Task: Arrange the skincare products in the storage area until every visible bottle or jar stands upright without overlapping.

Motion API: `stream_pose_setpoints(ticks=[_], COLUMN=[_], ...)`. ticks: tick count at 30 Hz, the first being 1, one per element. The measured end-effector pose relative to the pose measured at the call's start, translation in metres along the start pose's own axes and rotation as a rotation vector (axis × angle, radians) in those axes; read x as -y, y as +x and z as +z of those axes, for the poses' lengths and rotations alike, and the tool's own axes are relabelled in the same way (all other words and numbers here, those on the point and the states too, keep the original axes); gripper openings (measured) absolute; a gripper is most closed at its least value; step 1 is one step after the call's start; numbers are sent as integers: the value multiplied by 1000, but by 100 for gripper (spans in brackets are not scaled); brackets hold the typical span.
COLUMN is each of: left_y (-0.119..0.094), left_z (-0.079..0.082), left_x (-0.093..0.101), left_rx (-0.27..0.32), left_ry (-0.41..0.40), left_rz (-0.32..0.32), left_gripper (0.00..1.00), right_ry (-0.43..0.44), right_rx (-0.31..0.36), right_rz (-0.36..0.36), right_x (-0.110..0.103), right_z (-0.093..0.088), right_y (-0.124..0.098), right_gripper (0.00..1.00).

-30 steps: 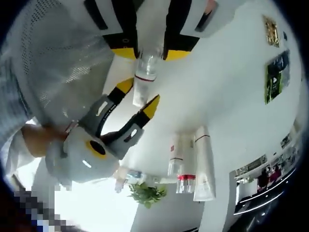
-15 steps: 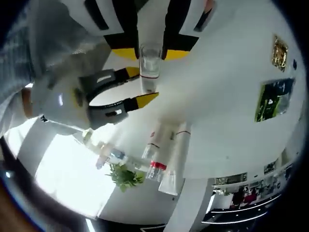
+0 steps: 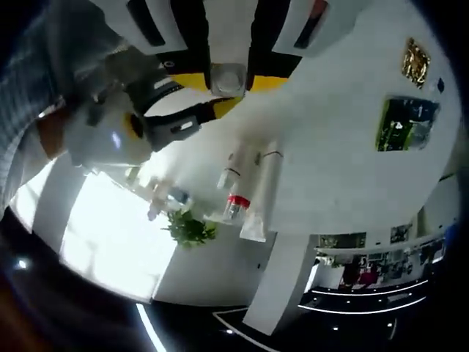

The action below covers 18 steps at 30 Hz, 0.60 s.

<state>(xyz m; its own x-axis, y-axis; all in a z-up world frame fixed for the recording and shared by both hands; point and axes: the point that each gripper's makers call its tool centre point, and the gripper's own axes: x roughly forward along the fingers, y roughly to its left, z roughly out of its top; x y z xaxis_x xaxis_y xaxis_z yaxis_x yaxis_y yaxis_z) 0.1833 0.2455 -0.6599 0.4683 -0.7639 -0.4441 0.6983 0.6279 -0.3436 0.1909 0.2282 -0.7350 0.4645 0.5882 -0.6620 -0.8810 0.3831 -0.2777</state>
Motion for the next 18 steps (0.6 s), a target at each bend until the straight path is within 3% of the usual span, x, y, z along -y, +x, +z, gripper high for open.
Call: stream_pose_setpoints(ticks=[4, 12, 18], left_y=[4, 12, 13], left_z=[7, 13, 13], left_x=[5, 9, 5], left_rx=[19, 32, 55], left_ry=[22, 35, 31], left_rz=[1, 5, 15], left_gripper=[20, 22, 23], right_ry=[56, 264, 314], right_rx=[16, 73, 80], right_rz=[21, 105, 109], right_x=[-1, -11, -13], right_z=[2, 6, 6], right_y=[1, 4, 5], right_gripper=[22, 21, 20])
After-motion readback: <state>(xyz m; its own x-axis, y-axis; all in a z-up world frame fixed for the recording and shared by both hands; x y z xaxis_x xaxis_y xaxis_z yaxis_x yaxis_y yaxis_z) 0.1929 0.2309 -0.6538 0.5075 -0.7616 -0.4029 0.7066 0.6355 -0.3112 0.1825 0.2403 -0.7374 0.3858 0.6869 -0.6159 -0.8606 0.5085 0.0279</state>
